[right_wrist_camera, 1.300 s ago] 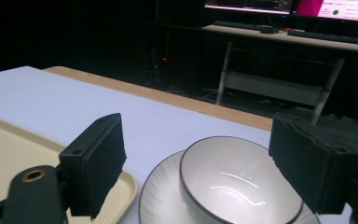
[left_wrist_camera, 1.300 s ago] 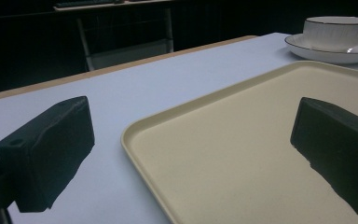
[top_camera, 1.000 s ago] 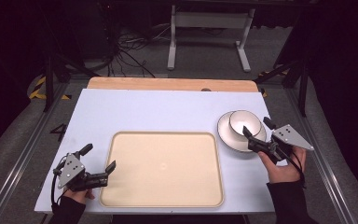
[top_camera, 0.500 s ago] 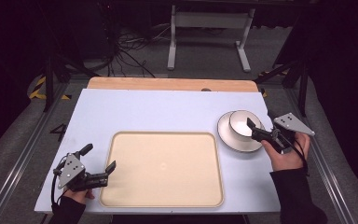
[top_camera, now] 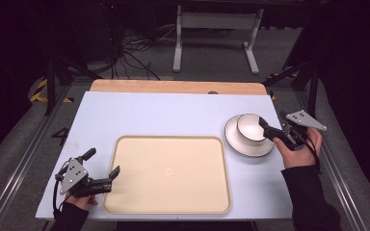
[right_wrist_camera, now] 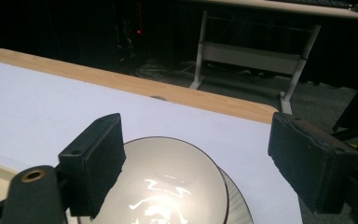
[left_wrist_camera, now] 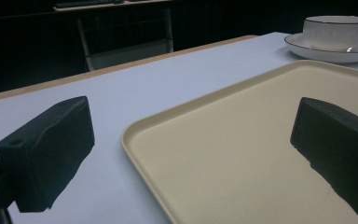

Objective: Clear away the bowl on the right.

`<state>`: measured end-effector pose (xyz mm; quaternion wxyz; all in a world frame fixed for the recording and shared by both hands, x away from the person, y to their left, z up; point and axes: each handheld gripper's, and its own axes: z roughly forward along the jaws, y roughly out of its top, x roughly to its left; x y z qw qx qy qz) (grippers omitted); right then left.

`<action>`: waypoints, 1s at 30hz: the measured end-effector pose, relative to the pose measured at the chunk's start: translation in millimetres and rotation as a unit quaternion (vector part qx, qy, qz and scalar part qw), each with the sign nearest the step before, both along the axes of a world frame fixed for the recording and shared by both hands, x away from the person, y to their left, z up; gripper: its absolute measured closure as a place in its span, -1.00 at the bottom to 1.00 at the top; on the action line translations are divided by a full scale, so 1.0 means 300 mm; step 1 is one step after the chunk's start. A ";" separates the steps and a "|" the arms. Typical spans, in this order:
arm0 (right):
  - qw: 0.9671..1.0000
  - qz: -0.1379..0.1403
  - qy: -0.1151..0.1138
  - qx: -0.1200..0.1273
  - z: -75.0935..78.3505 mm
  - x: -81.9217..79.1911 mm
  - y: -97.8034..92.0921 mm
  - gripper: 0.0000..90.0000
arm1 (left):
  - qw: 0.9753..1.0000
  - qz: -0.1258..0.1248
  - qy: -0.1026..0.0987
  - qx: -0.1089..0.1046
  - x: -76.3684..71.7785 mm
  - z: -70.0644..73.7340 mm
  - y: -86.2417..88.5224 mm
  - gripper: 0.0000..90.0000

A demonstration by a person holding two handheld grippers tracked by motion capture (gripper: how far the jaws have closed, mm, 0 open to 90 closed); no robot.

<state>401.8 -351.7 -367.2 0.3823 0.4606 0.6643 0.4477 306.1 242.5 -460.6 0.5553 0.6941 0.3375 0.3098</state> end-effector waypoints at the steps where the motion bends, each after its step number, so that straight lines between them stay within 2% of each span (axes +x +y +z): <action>1: 1.000 -0.004 0.006 -0.001 -0.002 0.008 -0.001 -0.57 | 1.000 0.000 0.000 0.000 0.000 0.000 0.000 -1.00; 5: 0.999 -0.021 0.024 -0.003 -0.004 0.024 -0.010 -0.44 | 1.000 0.000 0.000 0.000 0.000 0.000 0.000 -1.00; 6: 0.998 -0.033 0.045 0.005 -0.007 0.038 -0.020 -0.30 | 1.000 0.000 0.000 0.000 0.000 0.000 0.000 -1.00; 9: 0.996 -0.041 0.074 -0.001 -0.013 0.057 -0.027 -0.20 | 1.000 -0.001 0.000 0.000 0.000 0.000 0.000 -1.00; 10: 0.996 -0.041 0.074 -0.001 -0.013 0.057 -0.027 -0.20 | 1.000 -0.001 0.000 0.000 0.000 0.000 0.000 -1.00; 11: 0.994 -0.046 0.094 -0.005 -0.016 0.071 -0.032 -0.11 | 1.000 -0.001 0.000 0.000 0.000 0.000 0.000 -1.00; 16: 0.988 -0.056 0.144 -0.010 -0.020 0.104 -0.040 -0.06 | 1.000 -0.001 0.000 -0.001 0.000 0.000 -0.001 -1.00; 18: 0.987 -0.055 0.150 -0.012 -0.021 0.109 -0.040 -0.06 | 1.000 -0.001 0.000 -0.001 0.000 0.000 -0.001 -1.00; 25: 0.977 -0.064 0.202 -0.001 -0.029 0.140 -0.045 0.16 | 1.000 -0.001 0.000 -0.001 0.000 -0.001 -0.002 -1.00; 27: 0.974 -0.067 0.219 0.003 -0.030 0.148 -0.043 0.22 | 1.000 -0.001 0.001 0.000 0.000 0.000 -0.001 -1.00; 28: 0.974 -0.067 0.219 0.003 -0.030 0.148 -0.043 0.22 | 1.000 -0.001 0.001 0.000 0.000 0.000 -0.001 -1.00; 30: 0.970 -0.070 0.232 0.000 -0.029 0.158 -0.042 0.26 | 1.000 -0.002 0.000 0.001 0.001 0.000 -0.001 -1.00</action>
